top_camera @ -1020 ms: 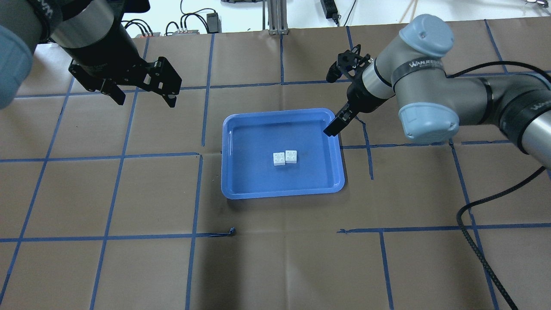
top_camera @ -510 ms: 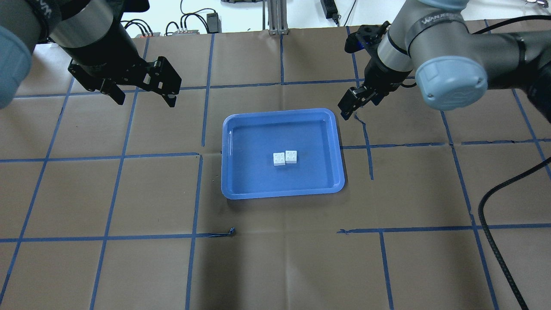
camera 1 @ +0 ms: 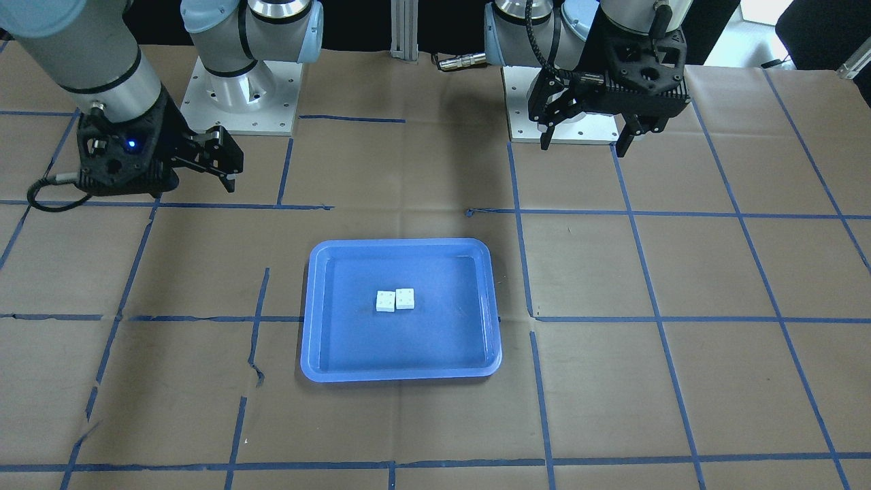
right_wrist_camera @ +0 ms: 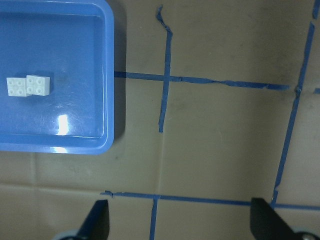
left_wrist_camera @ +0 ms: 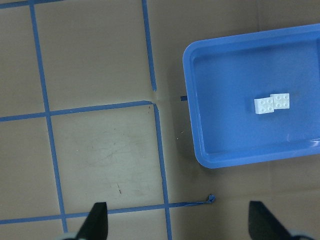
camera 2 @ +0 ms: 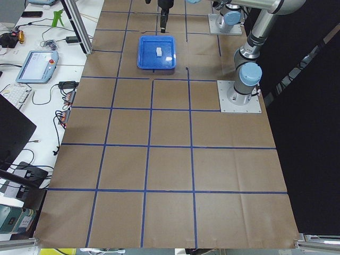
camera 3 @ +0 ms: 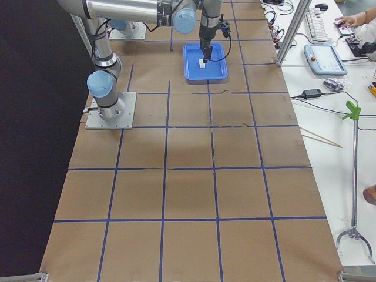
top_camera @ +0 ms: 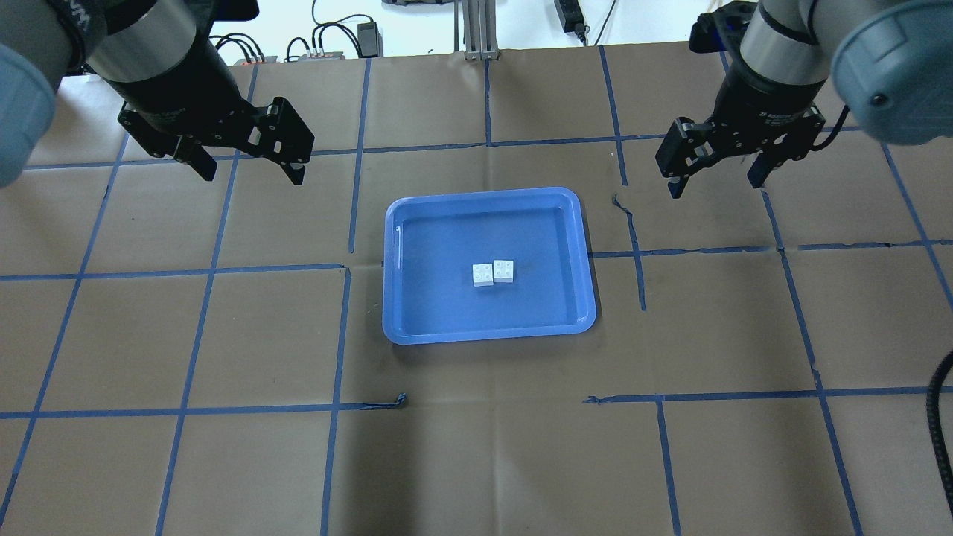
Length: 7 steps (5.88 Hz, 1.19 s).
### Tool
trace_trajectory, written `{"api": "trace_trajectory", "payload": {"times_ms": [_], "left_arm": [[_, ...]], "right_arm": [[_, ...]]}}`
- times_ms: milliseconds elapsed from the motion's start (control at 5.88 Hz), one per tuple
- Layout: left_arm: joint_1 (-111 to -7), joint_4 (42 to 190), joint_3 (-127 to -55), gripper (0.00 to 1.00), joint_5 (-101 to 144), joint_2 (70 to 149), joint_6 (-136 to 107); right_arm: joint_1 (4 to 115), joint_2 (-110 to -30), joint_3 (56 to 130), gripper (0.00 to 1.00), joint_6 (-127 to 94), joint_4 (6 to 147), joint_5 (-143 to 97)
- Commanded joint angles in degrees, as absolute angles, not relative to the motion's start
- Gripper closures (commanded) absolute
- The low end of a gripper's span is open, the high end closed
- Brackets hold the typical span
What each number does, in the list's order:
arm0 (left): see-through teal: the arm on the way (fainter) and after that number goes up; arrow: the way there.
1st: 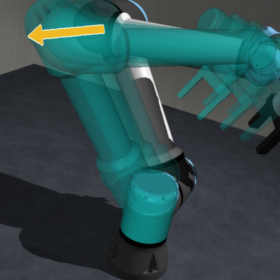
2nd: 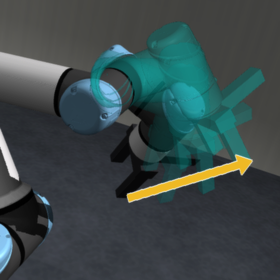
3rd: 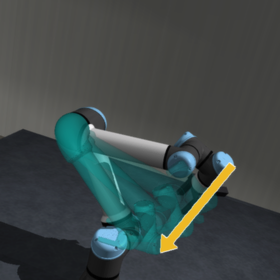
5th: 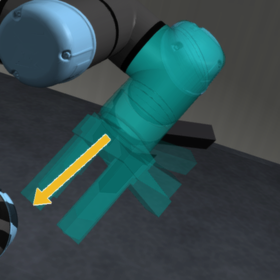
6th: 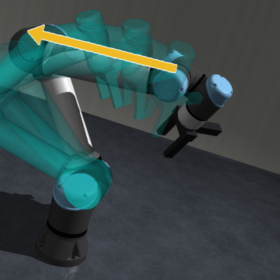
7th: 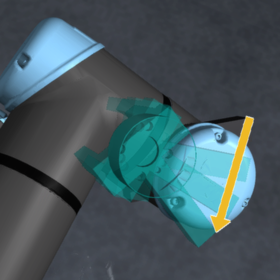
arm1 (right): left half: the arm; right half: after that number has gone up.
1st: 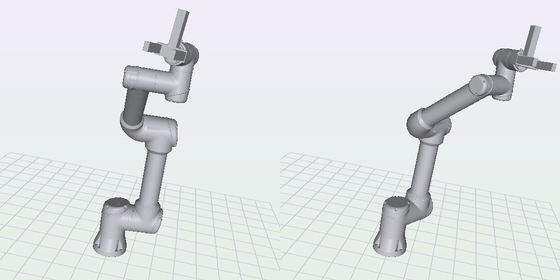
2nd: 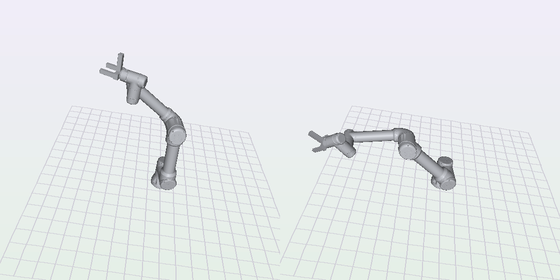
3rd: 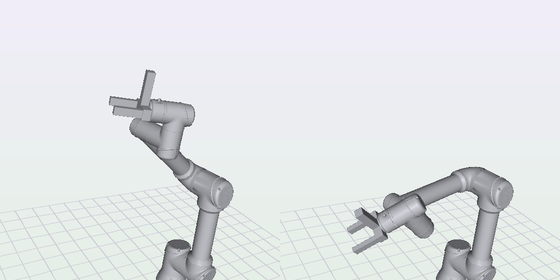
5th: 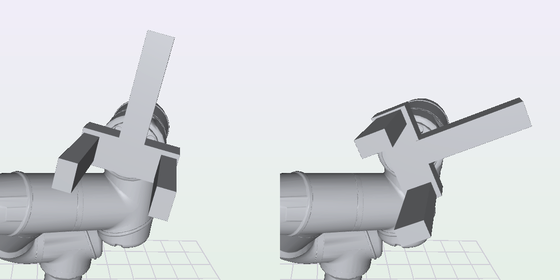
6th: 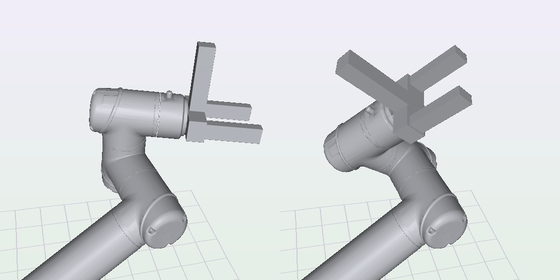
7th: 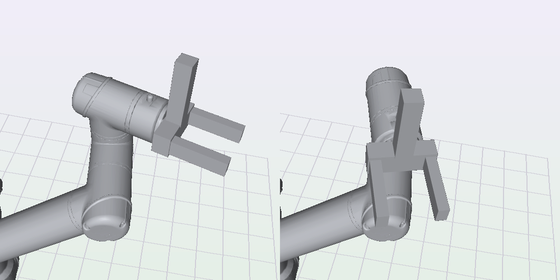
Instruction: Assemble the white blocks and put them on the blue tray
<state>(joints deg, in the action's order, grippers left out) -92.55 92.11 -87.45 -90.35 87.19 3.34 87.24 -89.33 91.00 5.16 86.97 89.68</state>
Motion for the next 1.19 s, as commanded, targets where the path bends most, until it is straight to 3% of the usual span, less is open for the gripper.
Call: {"api": "trace_trajectory", "payload": {"times_ms": [0,510,1020], "left_arm": [[-92.55,92.11,-87.45,0.0,-90.26,87.19,3.34],[-92.46,92.02,-87.45,0.0,-90.35,87.19,3.34],[-92.55,92.02,-87.45,0.0,-90.35,87.19,3.34]], "right_arm": [[89.28,-92.28,88.78,0.0,-3.84,82.18,89.74],[92.11,-88.42,84.38,0.0,-7.47,81.83,89.82],[91.41,-88.07,84.64,0.0,-7.03,82.44,90.26]]}}
